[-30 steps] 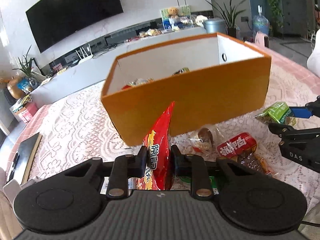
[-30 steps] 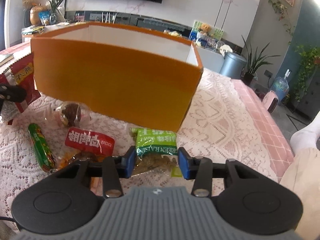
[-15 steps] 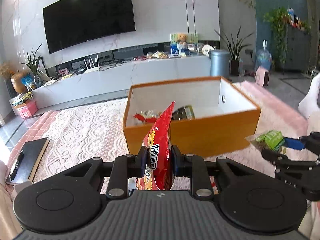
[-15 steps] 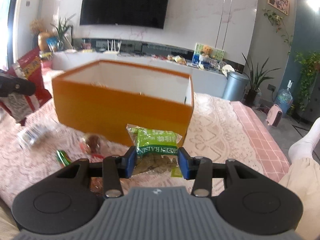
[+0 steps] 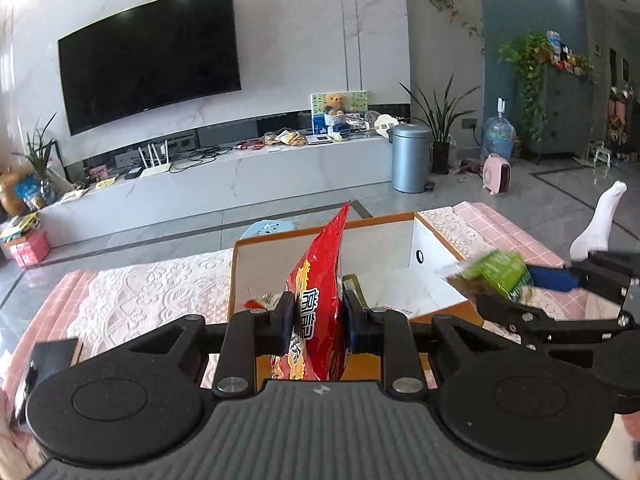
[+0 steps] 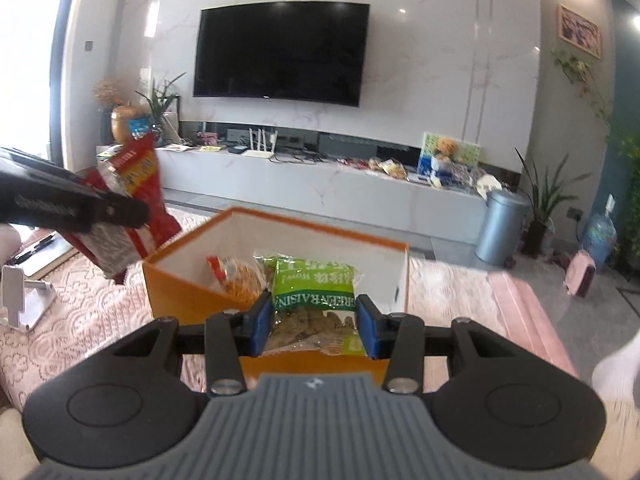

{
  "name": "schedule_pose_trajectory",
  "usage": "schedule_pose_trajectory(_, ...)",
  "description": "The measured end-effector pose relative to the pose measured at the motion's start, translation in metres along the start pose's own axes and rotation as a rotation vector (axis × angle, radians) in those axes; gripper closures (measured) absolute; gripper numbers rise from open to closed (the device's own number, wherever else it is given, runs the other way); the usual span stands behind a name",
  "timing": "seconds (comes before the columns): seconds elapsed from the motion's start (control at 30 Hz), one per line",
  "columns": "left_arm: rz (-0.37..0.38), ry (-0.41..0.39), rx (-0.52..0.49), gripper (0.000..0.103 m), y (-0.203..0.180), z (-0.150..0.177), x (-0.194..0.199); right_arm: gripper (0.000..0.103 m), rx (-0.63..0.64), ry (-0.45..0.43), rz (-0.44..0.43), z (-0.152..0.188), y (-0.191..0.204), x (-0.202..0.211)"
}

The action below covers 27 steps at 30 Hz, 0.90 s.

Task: Organize snacks
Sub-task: 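Carry the red bag and green raisin pack over the orange box and lower them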

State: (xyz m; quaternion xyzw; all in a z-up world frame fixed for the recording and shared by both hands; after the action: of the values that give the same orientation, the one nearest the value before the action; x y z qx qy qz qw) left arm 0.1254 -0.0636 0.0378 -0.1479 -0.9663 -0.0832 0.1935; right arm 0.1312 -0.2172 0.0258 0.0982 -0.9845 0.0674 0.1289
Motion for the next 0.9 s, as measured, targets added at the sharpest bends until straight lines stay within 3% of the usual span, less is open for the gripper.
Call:
schedule_pose_trajectory(0.17, 0.003, 0.02, -0.063, 0.076, -0.006, -0.004, -0.019, 0.061, 0.072, -0.002, -0.018, -0.023, 0.007, -0.021)
schedule_pose_trajectory(0.37, 0.021, 0.064, -0.058, 0.076, 0.002, -0.007, -0.042, 0.061, 0.073, 0.047, -0.033, -0.039, 0.003, -0.058)
schedule_pose_trajectory(0.7, 0.071, 0.208, 0.071, 0.076, 0.024, 0.009, -0.096, 0.061, 0.001, 0.261, -0.081, -0.024, -0.007, -0.138)
schedule_pose_trajectory(0.9, 0.086, 0.291, 0.064, 0.076, 0.024, 0.028, -0.124, 0.061, -0.038, 0.406, -0.095, 0.005, -0.009, -0.179)
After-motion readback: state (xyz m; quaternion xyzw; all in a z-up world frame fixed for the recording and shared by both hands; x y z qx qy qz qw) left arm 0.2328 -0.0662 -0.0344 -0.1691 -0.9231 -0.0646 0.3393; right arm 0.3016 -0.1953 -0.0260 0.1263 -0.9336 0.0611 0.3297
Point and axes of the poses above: each gripper's, at about its wrist camera, not at the fingertips, and x roughly against the way its jaws point, y to its left, z to its underside, the point moved 8 cm from there along -x, roughly the way its jaws point, and after that the axes turned 8 degrees about -y, right-handed, at the moved point
